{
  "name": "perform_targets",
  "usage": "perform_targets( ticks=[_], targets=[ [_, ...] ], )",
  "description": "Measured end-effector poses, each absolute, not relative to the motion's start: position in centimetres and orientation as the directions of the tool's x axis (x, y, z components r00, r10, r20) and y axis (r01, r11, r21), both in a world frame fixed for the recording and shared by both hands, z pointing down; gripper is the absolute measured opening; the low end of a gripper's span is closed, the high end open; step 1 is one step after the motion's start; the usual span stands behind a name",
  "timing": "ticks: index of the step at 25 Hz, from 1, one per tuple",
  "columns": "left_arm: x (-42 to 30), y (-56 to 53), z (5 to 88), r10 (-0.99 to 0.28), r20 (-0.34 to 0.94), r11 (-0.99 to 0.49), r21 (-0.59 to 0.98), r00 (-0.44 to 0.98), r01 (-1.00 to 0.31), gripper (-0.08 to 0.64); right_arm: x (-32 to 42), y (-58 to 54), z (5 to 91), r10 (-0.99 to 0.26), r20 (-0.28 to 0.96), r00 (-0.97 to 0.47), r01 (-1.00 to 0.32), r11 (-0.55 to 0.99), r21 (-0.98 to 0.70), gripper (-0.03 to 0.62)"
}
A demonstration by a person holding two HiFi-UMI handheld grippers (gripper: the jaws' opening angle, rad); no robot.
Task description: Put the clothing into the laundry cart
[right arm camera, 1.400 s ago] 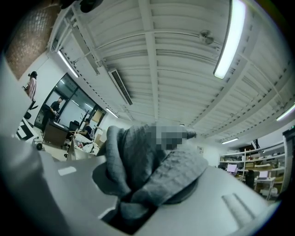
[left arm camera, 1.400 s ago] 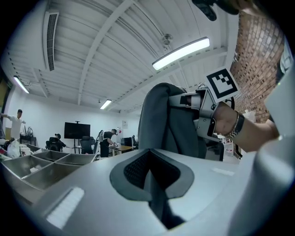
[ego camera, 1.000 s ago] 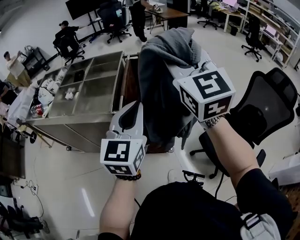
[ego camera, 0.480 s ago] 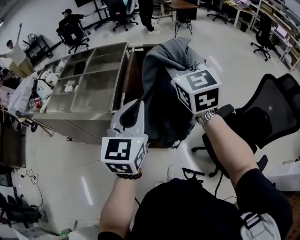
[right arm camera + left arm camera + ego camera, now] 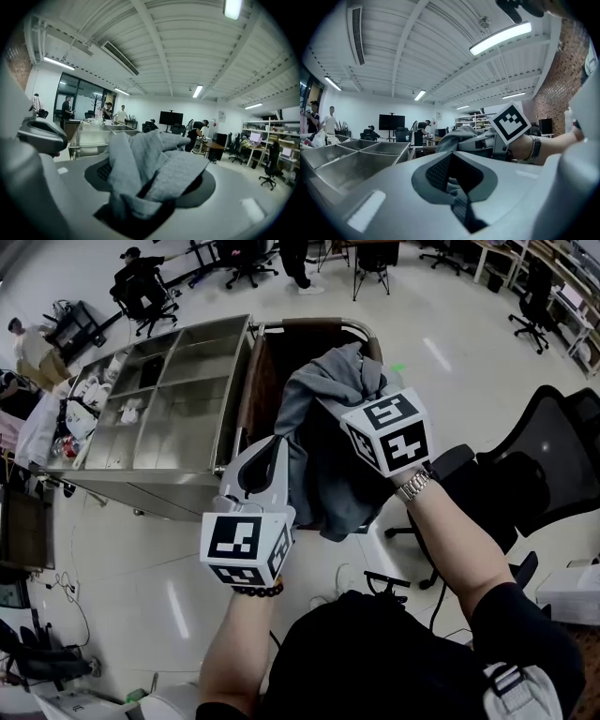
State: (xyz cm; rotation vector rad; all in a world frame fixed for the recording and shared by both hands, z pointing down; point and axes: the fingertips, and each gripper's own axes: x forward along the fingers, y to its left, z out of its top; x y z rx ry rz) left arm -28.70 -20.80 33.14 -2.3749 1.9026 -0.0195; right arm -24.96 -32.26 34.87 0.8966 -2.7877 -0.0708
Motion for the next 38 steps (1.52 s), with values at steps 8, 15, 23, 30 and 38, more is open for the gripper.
perform_targets(
  ticks=[8, 15, 23, 30, 38],
  targets=[
    [-28.2, -22.5, 33.3, -0.973, -0.055, -0.217, -0.090, 0.222, -0.972, 0.002, -24.1, -32.1, 34.1, -0.548, 0.147, -0.823, -0.542, 0.836, 0.086, 0.344],
    [-28.0, -22.8, 33.2, -0.973, -0.060, -0.219, -0.084, 0.224, -0.972, 0.002, -23.8, -31.2, 35.4, -0.514, 0.177, -0.839, -0.512, 0.857, 0.059, 0.341],
    [-27.1, -19.2, 31.4, -0.953, -0.082, -0.283, -0.092, 0.291, -0.955, 0.002, -21.6, -27.1, 31.9, -0.591, 0.113, -0.799, -0.583, 0.807, 0.094, 0.322],
    [-26.4, -13.0, 29.0, -0.929, -0.101, -0.346, -0.104, 0.356, -0.933, 0.002, -20.5, -20.0, 29.1, -0.645, 0.072, -0.760, -0.638, 0.763, 0.104, 0.297],
    [-26.6, -5.4, 28.5, -0.912, -0.114, -0.384, -0.105, 0.395, -0.917, 0.002, -20.8, -11.0, 28.2, -0.676, 0.034, -0.736, -0.667, 0.733, 0.134, 0.233]
  ],
)
